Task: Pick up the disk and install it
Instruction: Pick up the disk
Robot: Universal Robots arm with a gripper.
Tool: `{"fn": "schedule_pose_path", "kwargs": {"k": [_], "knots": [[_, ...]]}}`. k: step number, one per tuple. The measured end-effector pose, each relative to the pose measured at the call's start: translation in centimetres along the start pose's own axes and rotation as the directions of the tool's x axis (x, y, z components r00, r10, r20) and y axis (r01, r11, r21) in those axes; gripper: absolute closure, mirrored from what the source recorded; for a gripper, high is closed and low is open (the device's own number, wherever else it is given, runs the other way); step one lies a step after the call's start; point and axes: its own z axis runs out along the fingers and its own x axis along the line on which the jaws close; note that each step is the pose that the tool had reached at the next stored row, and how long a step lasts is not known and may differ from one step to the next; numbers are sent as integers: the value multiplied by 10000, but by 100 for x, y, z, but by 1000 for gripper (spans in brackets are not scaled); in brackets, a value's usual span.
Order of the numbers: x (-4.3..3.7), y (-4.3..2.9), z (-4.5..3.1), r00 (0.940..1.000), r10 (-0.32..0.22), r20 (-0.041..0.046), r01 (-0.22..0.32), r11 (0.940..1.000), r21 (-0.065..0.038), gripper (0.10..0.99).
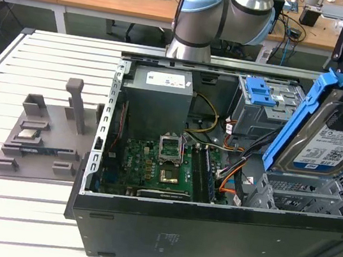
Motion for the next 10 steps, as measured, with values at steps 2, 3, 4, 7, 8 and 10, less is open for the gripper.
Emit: {"fn": "schedule_pose_path", "kwargs": {"k": [2, 3, 4, 7, 8, 10], "knots": [[5, -98, 41, 10000, 4, -13, -4, 10000, -3, 722], [5, -161, 74, 10000, 4, -15, -4, 10000, -12, 722], [5, -204, 105, 10000, 4, -16, -4, 10000, -21, 722], [7, -246, 180, 10000, 6, -16, -6, 10000, -48, 722], [8, -247, 208, 10000, 8, -15, -8, 10000, -57, 722], [9, -252, 254, 10000, 5, -16, -5, 10000, -74, 722]]}}
